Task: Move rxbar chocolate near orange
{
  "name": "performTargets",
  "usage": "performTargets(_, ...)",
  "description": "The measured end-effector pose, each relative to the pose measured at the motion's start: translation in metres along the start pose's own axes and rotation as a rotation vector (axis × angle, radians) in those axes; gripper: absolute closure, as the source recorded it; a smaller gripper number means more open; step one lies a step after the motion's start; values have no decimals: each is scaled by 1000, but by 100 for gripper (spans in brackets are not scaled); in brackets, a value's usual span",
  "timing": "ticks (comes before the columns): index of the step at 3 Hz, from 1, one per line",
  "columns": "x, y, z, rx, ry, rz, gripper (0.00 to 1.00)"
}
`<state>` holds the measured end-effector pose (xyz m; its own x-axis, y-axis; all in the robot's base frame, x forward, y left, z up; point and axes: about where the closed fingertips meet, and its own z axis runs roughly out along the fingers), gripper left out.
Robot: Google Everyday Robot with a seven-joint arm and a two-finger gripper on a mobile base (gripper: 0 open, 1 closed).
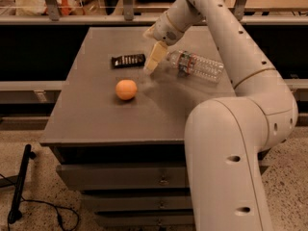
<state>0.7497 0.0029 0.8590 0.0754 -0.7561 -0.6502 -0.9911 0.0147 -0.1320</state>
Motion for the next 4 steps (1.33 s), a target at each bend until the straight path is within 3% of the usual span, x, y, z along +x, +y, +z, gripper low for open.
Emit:
performTargets(2,-2,-2,10,-31,36,82,0)
performTargets(4,-10,-7,15,-31,44,84,0)
